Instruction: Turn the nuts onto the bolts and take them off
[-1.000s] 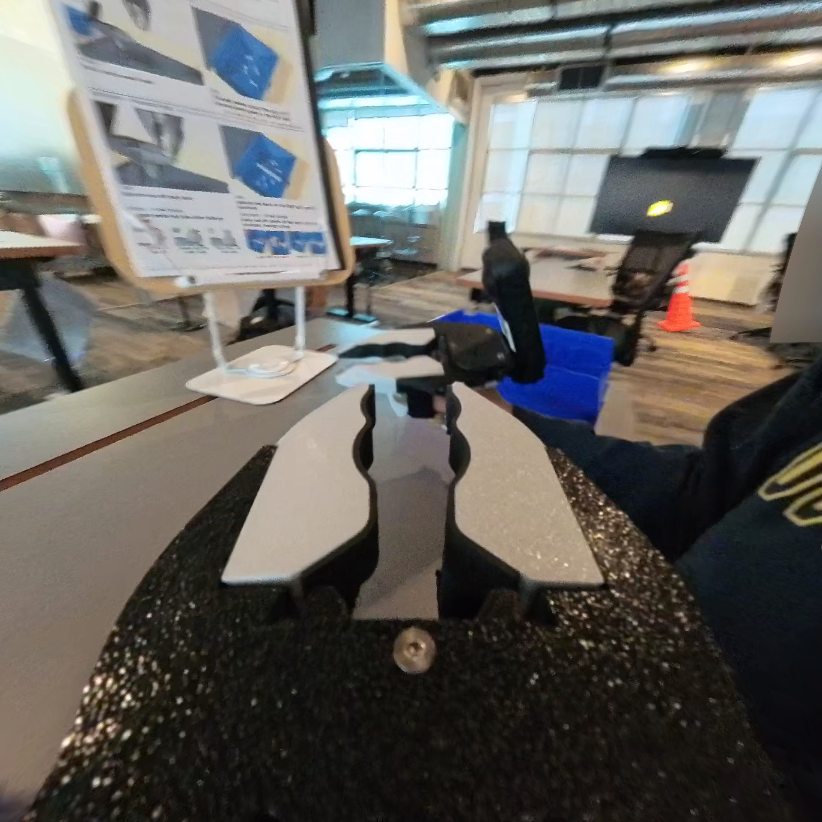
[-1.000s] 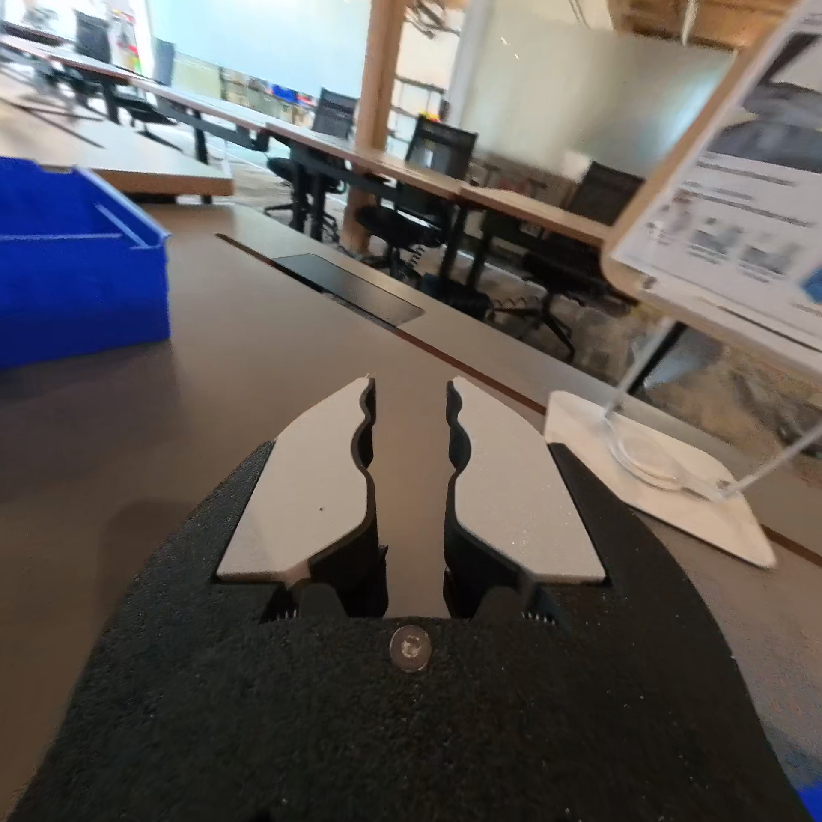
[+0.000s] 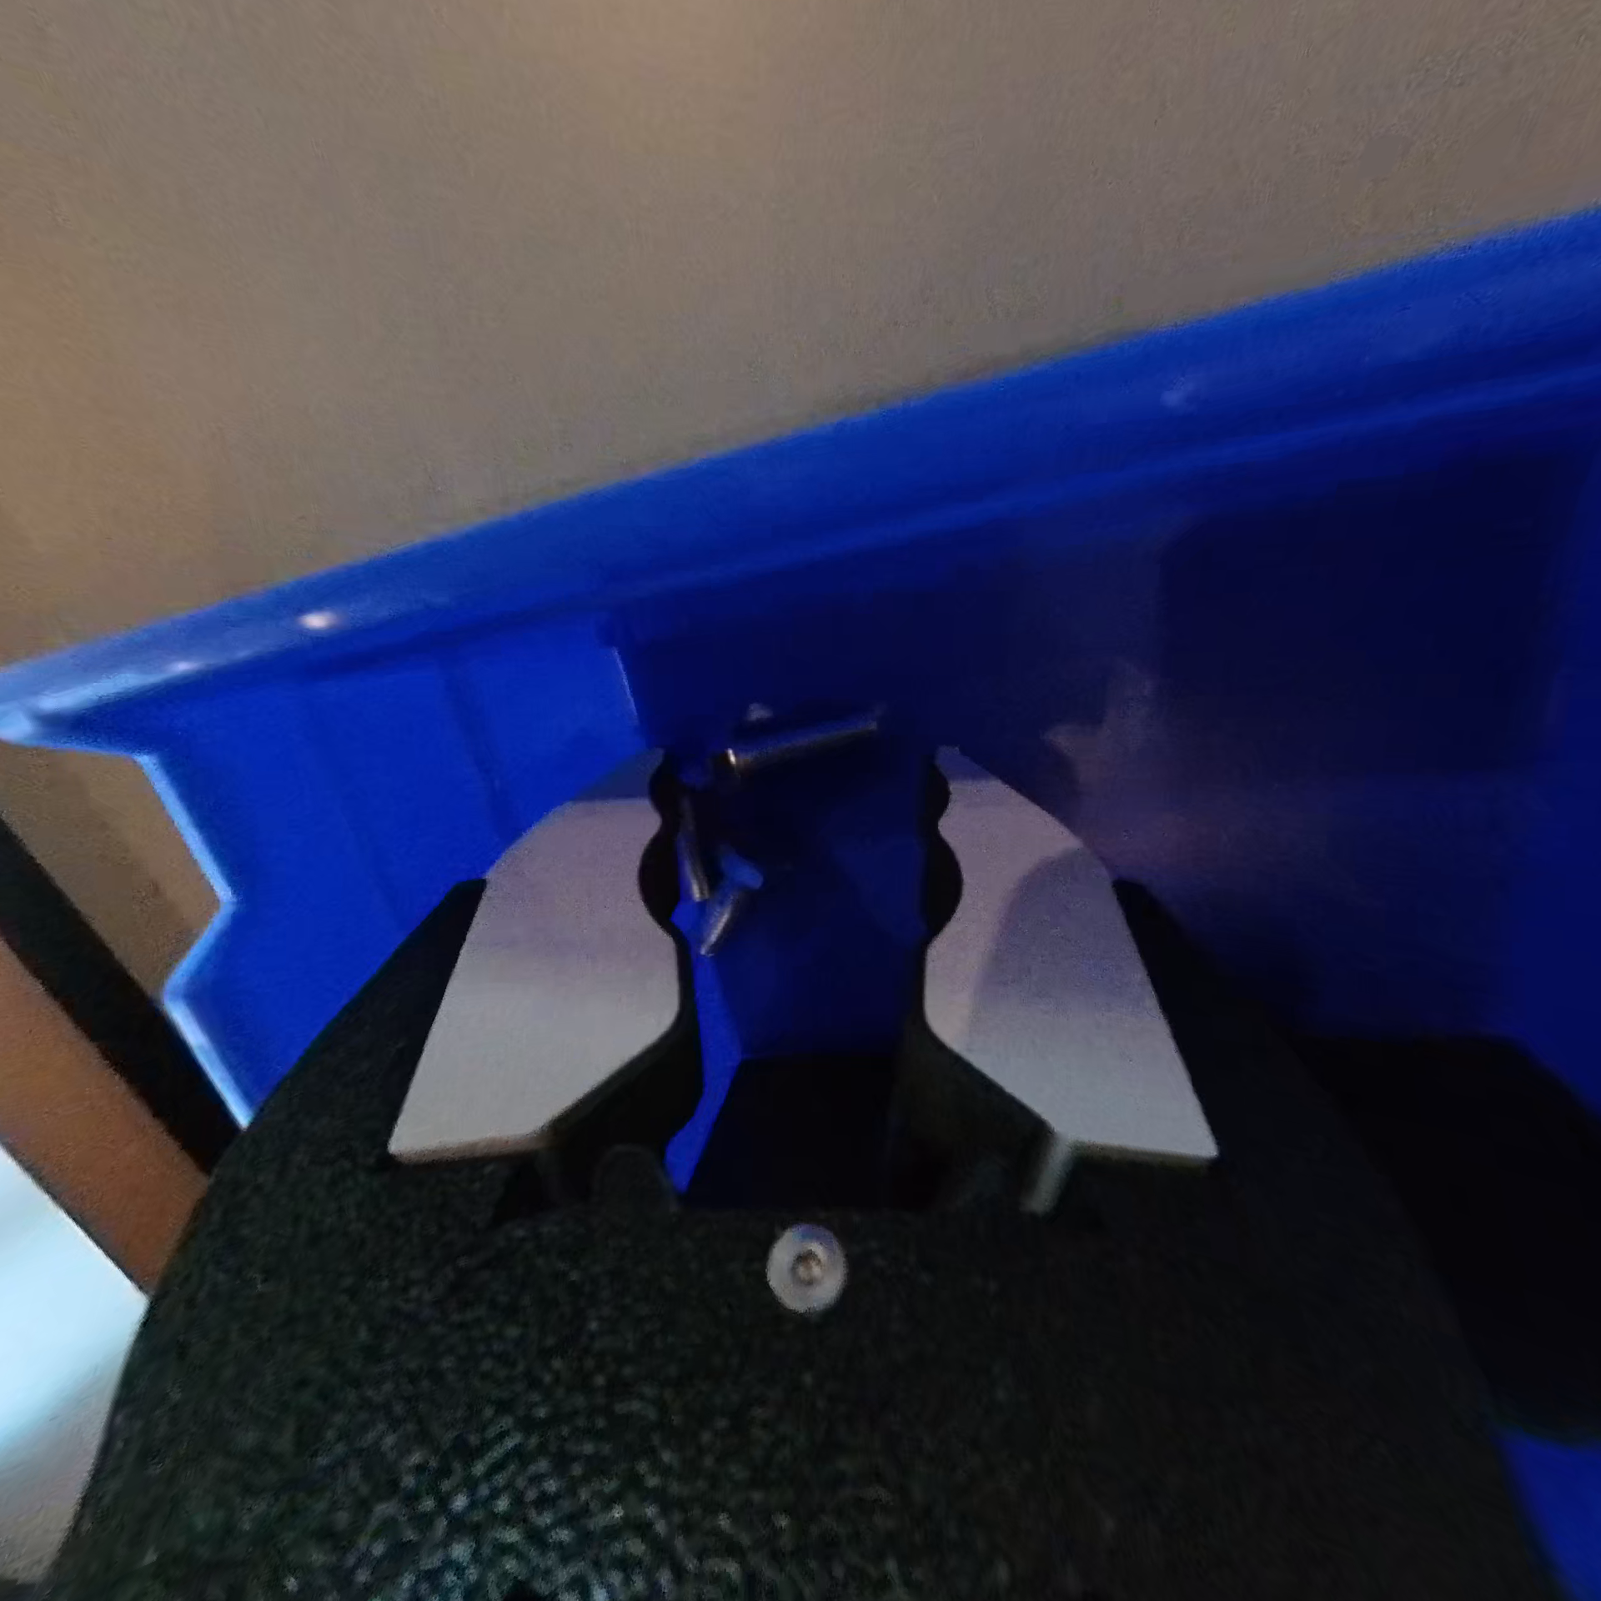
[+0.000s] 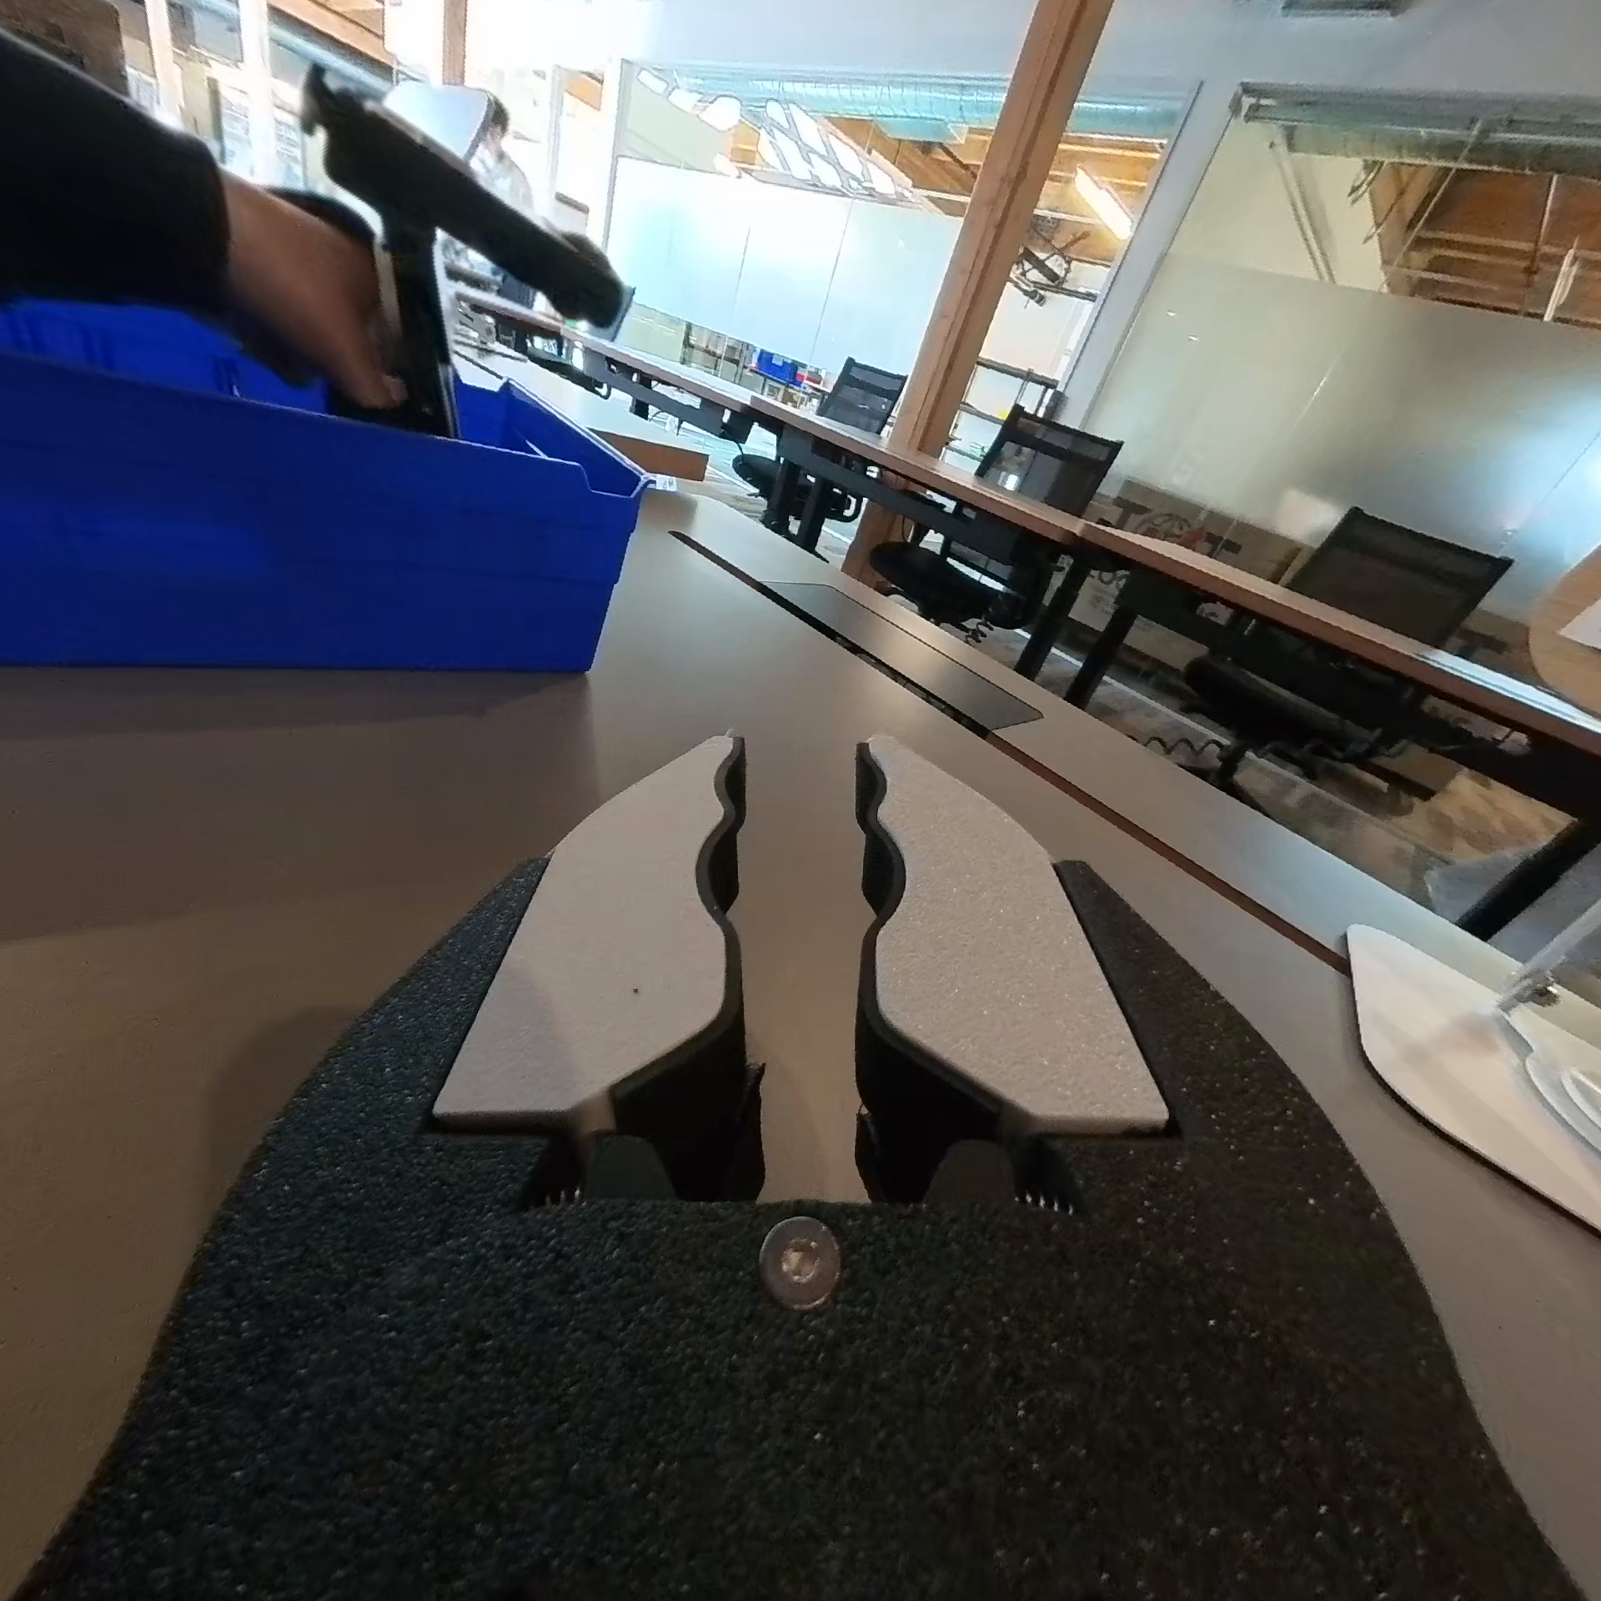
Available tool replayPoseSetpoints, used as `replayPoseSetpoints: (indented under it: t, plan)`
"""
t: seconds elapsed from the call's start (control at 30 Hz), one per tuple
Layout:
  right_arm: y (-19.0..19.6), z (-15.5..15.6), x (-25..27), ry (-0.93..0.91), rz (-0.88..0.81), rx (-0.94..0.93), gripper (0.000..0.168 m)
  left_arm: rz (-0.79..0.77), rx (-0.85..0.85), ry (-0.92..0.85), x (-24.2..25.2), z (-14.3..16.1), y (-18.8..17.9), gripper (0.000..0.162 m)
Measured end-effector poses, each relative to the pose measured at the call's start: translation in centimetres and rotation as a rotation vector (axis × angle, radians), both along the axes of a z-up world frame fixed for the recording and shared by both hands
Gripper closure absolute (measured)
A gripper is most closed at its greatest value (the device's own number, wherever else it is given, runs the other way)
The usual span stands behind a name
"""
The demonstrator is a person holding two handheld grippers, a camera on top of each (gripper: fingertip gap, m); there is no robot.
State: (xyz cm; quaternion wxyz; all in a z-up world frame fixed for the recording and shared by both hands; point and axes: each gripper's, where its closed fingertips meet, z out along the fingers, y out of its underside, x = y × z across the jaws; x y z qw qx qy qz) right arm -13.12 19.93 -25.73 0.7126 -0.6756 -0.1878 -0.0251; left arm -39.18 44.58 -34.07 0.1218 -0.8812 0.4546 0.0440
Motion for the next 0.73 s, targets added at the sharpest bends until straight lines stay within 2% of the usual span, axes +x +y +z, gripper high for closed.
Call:
replayPoseSetpoints:
  t: [0.23,0.53,0.63,0.73]
  plan:
    - [0.0,0.0,0.0,0.003,0.004,0.0,0.145,0.014,0.003,0.074,0.0,-0.6,0.5,0.108]
    - [0.0,0.0,-0.1,0.002,0.005,-0.001,0.145,0.028,-0.055,0.005,0.5,-0.7,-0.1,0.122]
    - [0.0,0.0,0.0,0.004,0.004,0.0,0.145,0.004,-0.057,-0.056,1.0,0.1,-1.0,0.123]
    - [0.0,0.0,0.0,0.006,0.002,0.003,0.145,-0.034,-0.003,-0.151,1.9,2.7,-2.3,0.123]
